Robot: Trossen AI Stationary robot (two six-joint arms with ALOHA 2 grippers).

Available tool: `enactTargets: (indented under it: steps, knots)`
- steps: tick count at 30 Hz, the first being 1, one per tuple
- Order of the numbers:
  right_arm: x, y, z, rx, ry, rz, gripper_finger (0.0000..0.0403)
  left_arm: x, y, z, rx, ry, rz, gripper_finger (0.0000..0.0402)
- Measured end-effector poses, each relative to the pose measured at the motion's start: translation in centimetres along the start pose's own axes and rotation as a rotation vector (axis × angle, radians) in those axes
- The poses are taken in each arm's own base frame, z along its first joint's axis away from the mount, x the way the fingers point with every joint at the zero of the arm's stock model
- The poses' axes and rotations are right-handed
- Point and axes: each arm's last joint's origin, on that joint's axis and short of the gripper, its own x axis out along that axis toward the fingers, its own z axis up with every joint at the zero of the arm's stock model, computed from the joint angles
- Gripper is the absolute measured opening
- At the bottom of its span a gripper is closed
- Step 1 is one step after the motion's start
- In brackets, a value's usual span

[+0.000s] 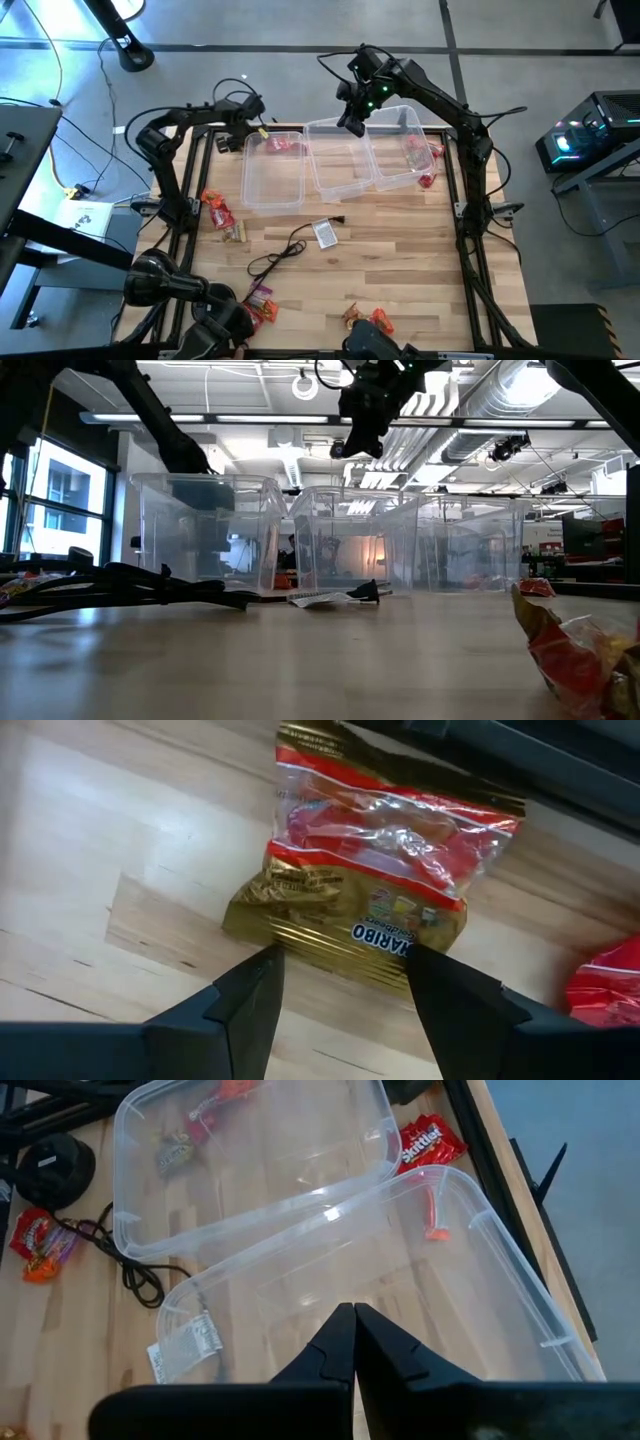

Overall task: Sort candy
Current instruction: Put the gold candy pack into the left transparent bin

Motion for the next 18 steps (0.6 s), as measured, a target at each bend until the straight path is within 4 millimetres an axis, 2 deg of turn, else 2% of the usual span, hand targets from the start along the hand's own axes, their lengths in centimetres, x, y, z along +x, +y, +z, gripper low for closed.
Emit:
enactTargets:
  steps: [2,4,6,9,10,13,18]
  knots:
    - [0.0,0.0,0.0,0.002,0.000,0.000,0.0000,0.0,-0.1,-0.1,0.032,-0.018,0.004,0.0200]
    - [0.0,0.0,0.0,0.002,0.000,0.000,0.0000,0.0,-0.1,-0.1,0.061,-0.017,0.005,0.0177]
    - [0.0,0.0,0.0,0.002,0.000,0.000,0.0000,0.0,-0.1,-0.1,0.078,-0.023,0.007,0.0130]
    - [0.0,0.0,0.1,-0.001,-0.005,-0.002,0.0000,-0.6,-0.1,-0.1,0.111,-0.048,0.004,0.0034]
    - [0.0,0.0,0.1,-0.001,-0.005,-0.002,0.0000,-0.8,-0.1,-0.2,0.122,-0.056,0.002,0.0018]
    - [0.0,0.0,0.1,-0.001,-0.005,-0.002,0.0000,-1.6,0.3,-0.3,0.154,-0.066,0.003,0.0013]
    - [0.0,0.0,0.1,-0.010,-0.012,-0.004,0.0000,-5.6,1.3,-0.4,0.159,-0.187,-0.024,0.0002]
